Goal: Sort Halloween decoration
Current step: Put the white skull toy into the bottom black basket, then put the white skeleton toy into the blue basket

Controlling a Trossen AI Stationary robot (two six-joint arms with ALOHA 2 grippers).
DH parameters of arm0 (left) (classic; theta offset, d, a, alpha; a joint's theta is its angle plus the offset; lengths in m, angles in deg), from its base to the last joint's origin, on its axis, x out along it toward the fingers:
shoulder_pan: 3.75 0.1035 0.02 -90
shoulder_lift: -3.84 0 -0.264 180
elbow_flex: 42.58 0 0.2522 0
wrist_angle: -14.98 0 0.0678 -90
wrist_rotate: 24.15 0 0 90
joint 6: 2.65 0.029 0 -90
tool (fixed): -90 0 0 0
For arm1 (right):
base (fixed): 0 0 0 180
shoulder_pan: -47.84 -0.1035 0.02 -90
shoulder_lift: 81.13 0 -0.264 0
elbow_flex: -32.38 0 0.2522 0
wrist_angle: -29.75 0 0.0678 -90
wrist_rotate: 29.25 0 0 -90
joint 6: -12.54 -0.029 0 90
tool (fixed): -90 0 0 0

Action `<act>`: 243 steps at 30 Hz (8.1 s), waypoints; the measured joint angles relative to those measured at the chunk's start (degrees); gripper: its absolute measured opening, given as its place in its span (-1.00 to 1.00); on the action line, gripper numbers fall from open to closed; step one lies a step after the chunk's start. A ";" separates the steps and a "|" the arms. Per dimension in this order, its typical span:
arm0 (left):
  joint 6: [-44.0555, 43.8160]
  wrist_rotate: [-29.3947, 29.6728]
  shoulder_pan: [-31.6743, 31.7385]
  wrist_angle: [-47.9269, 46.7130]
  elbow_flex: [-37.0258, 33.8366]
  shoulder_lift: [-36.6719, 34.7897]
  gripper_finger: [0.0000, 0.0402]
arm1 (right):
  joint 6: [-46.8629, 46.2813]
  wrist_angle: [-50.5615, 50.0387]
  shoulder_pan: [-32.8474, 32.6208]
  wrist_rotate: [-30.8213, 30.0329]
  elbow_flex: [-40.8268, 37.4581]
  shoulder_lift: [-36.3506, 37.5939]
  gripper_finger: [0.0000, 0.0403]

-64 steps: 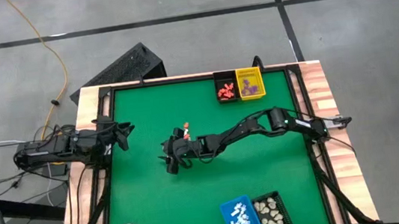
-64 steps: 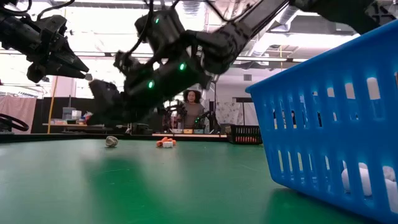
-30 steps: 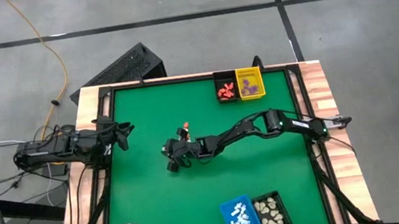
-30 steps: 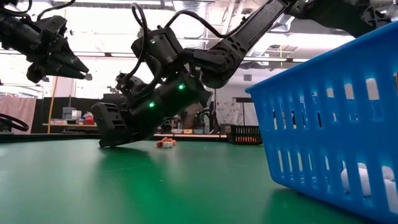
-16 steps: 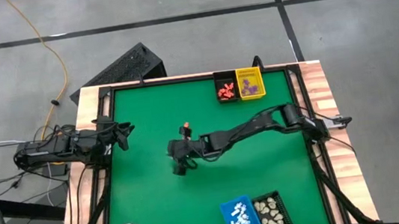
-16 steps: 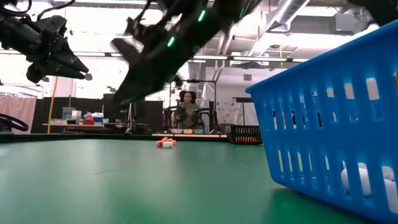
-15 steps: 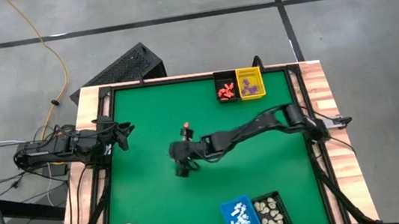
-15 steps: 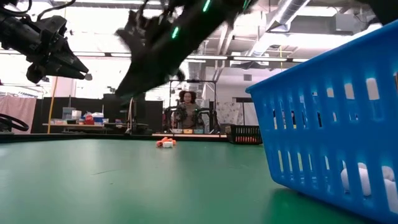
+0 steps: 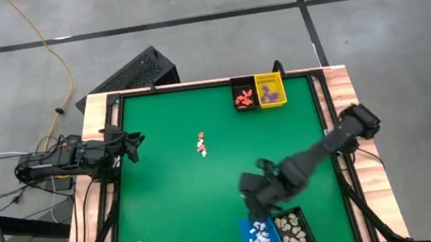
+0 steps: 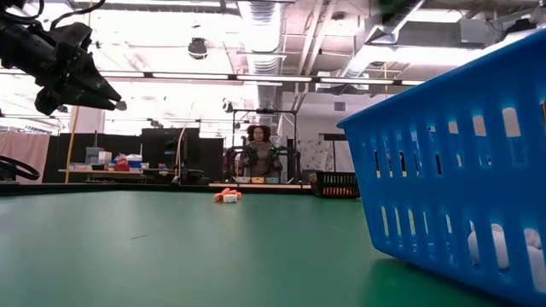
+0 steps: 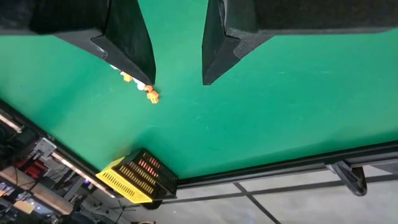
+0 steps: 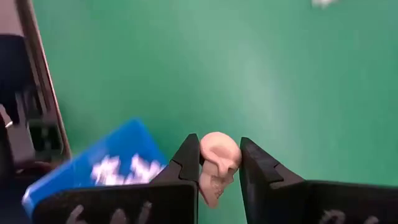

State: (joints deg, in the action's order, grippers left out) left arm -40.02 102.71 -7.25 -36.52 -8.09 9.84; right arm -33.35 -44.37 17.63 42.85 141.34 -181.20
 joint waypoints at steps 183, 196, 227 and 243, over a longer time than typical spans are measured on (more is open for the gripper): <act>-2.79 2.54 0.00 -0.67 -0.04 2.21 -0.40 | 45.76 49.16 20.10 6.57 -13.09 -7.62 -0.19; -2.38 2.58 0.01 -1.40 -0.02 2.21 -0.40 | 58.13 60.64 36.78 23.88 -13.11 -20.53 -0.19; -2.53 4.56 0.00 -1.64 -0.01 2.21 -0.40 | 63.94 59.36 33.73 17.59 -12.92 -22.49 -0.22; -2.55 5.03 0.01 -1.79 0.00 2.21 -0.40 | 64.37 55.86 32.92 18.00 -8.83 -21.12 -0.20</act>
State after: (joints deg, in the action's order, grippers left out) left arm -42.57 107.74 -7.24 -38.31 -8.09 12.05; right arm 31.02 11.49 50.56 60.85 132.50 -202.32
